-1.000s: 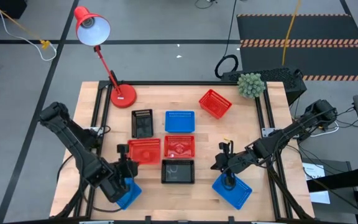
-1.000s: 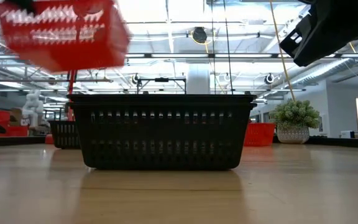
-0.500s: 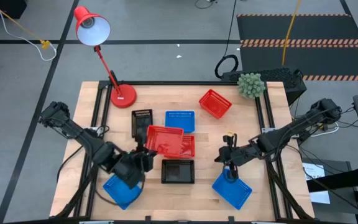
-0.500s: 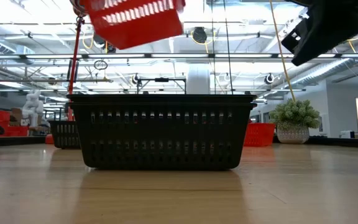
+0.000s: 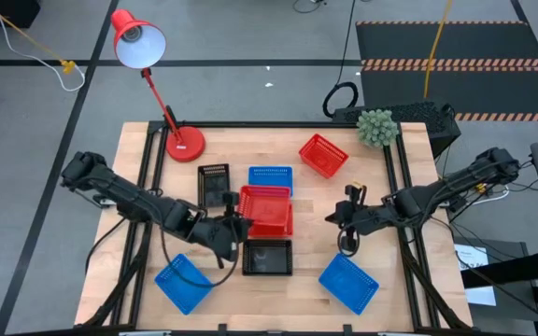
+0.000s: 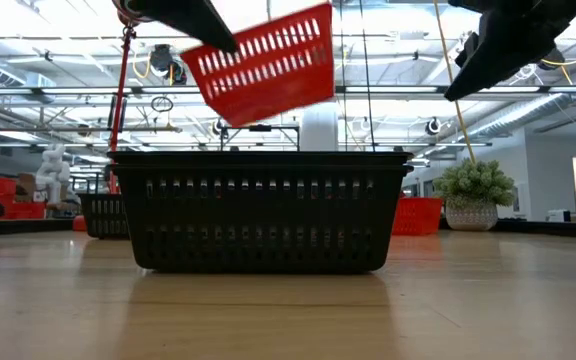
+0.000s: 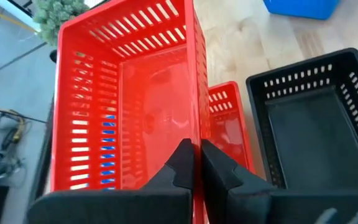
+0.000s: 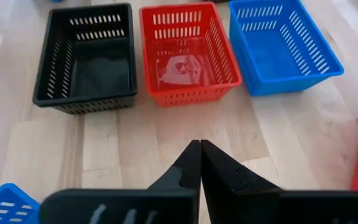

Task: Stack baskets by color
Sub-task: Stack the bottom left red bin on the center red bin

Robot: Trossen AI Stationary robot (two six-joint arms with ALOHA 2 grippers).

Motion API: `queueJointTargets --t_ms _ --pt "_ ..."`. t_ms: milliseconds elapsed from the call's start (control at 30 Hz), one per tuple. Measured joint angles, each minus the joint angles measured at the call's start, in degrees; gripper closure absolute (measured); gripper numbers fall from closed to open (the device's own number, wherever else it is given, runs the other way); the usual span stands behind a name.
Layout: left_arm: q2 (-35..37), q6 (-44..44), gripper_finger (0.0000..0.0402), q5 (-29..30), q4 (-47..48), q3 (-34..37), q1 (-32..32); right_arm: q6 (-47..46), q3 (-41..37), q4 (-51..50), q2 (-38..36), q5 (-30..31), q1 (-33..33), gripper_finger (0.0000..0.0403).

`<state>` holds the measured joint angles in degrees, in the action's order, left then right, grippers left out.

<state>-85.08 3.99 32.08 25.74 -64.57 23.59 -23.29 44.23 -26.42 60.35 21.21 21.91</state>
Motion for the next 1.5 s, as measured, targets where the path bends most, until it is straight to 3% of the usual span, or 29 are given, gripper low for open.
queueJointTargets --t_ms 300,567,833,1500 --pt "-1.2 -3.4 0.0394 -3.7 -10.6 7.1 -1.4 -1.3 0.0 0.0 1.4 -0.2 0.0 0.0401" --pt "-8.9 -5.9 0.0392 -3.6 -14.5 6.1 -1.5 -0.9 0.0 0.0 1.4 -0.1 -0.2 0.0401" --pt "-13.0 -7.8 0.0388 -2.5 -13.4 3.6 -1.5 -1.0 0.0 -0.1 1.4 -0.1 -0.2 0.0401" --pt "-13.0 -10.6 0.0386 -2.5 -8.2 3.6 -1.6 -1.1 0.0 0.0 1.4 -0.2 -0.2 0.0401"
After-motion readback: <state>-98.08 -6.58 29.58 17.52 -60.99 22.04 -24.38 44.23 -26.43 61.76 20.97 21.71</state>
